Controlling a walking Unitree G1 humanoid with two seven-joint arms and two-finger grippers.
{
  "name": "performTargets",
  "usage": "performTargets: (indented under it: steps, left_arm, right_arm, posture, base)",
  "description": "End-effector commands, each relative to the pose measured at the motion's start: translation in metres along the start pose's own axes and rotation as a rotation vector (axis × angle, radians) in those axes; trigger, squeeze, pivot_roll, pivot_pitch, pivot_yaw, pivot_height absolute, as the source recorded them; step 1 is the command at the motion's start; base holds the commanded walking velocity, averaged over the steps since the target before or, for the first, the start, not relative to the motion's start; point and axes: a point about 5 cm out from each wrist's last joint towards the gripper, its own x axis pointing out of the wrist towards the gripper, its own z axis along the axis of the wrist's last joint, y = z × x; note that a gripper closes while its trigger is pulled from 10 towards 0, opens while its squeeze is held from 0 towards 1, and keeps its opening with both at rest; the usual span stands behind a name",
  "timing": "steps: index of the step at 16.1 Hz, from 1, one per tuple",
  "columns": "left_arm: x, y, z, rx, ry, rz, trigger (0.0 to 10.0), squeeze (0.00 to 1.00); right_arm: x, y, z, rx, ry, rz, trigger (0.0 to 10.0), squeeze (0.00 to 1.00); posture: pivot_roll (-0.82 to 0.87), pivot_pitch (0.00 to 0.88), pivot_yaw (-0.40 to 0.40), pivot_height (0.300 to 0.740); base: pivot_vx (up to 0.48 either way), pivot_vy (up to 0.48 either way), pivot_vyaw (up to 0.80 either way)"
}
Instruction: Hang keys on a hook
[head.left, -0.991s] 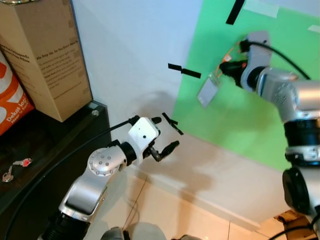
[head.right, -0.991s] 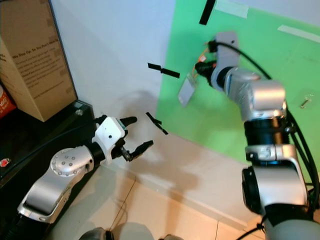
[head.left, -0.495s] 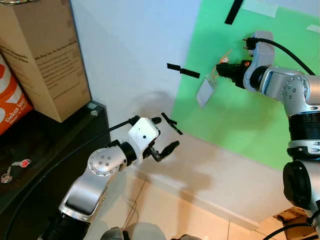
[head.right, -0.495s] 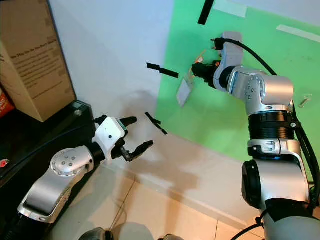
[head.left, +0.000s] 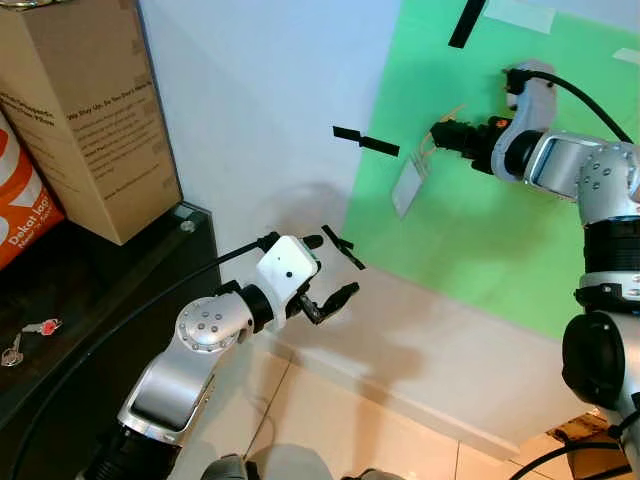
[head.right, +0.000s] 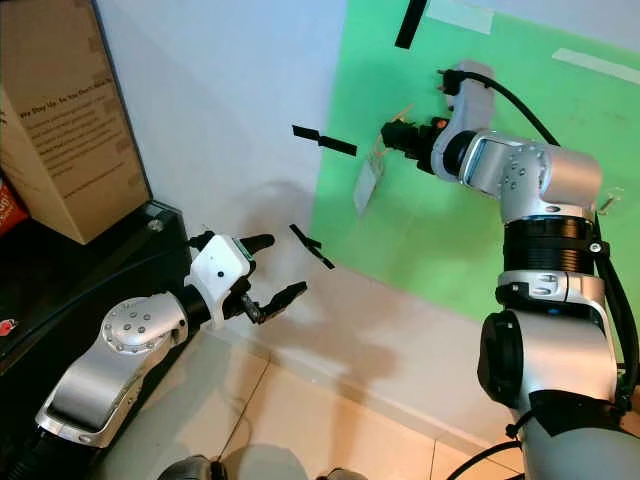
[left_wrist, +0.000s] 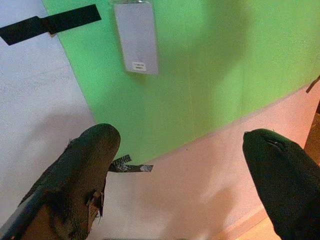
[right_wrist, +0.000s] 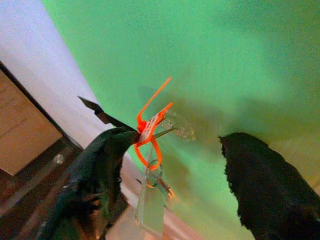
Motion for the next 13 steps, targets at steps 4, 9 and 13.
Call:
performTargets:
  steps: [4,9,13]
  left_arm:
    - [0.000,-0.002,0.002,0.003,-0.004,-0.008,10.0,0.00]
    - [0.000,-0.001,0.002,0.002,-0.006,-0.001,10.0,0.00]
    - [0.000,0.000,0.002,0.003,-0.008,-0.001,10.0,0.00]
  right_arm:
    - [-0.006,-0.003,0.018,0.097,-0.045,-0.013,10.0,1.00]
    - [-0.010,-0.003,0.029,0.262,-0.137,0.059,10.0,1.00]
    - [-0.009,-0.020,0.019,0.441,-0.096,-0.004,10.0,0.90]
  posture:
    - [-0.06,0.000,-0.118,0.740]
    - [-0.06,0.000,-0.118,0.740]
    - [-0.06,0.000,-0.117,0.740]
  base:
    - [0.000,0.000,0.00]
    - [0.000,0.000,0.00]
    - [0.000,0.000,0.00]
